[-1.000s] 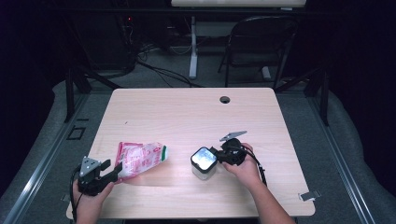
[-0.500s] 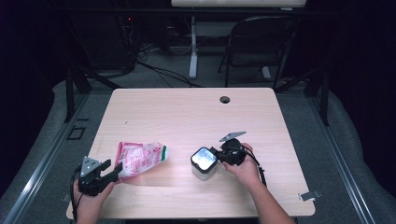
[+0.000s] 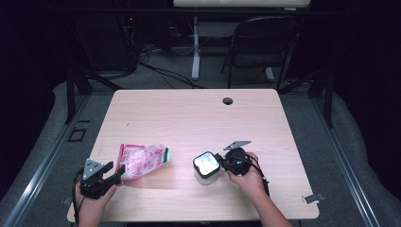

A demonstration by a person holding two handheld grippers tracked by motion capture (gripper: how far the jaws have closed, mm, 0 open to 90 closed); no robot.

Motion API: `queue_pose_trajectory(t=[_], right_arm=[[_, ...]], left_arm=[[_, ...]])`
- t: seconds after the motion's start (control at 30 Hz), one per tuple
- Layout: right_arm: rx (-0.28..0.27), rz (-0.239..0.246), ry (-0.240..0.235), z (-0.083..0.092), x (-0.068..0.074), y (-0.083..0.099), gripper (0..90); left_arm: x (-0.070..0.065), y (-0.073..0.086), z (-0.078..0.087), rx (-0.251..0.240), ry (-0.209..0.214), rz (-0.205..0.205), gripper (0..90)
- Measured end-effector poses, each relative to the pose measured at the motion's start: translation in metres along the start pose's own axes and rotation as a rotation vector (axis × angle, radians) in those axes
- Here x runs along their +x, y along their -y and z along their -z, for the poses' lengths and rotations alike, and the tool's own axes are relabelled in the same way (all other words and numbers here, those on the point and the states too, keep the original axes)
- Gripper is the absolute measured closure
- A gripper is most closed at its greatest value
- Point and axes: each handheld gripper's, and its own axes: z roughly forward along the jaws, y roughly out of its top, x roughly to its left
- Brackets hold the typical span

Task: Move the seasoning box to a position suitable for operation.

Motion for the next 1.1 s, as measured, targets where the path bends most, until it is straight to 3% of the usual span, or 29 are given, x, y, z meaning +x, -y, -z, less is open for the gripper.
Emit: queue_pose_trajectory(t=[0.37, 0.4, 0.47, 0.77, 0.87, 1.1], right_arm=[[-0.002, -0.01, -0.007, 0.01, 0.019, 0.015, 82.5], [-0.024, -0.026, -0.01, 0.009, 0.022, 0.016, 82.5], [-0.002, -0.006, -0.017, 0.011, 0.024, 0.017, 82.5], [0.009, -0.021, -0.036, 0.015, 0.026, 0.02, 81.3], [-0.007, -0.041, -0.069, 0.019, 0.023, 0.02, 75.8], [-0.017, -0.063, -0.09, 0.028, 0.019, 0.021, 69.4]], left_arm=[[-0.003, 0.0, -0.001, 0.0, 0.004, -0.008, 48.7], [-0.003, 0.0, -0.001, 0.001, 0.004, -0.008, 48.7], [-0.003, 0.0, -0.001, 0.003, 0.004, -0.008, 48.7], [-0.004, 0.0, -0.001, 0.009, 0.005, -0.01, 48.7], [-0.004, 0.0, -0.001, 0.003, 0.009, -0.014, 49.4], [-0.007, -0.002, 0.0, 0.027, 0.022, -0.038, 53.3]])
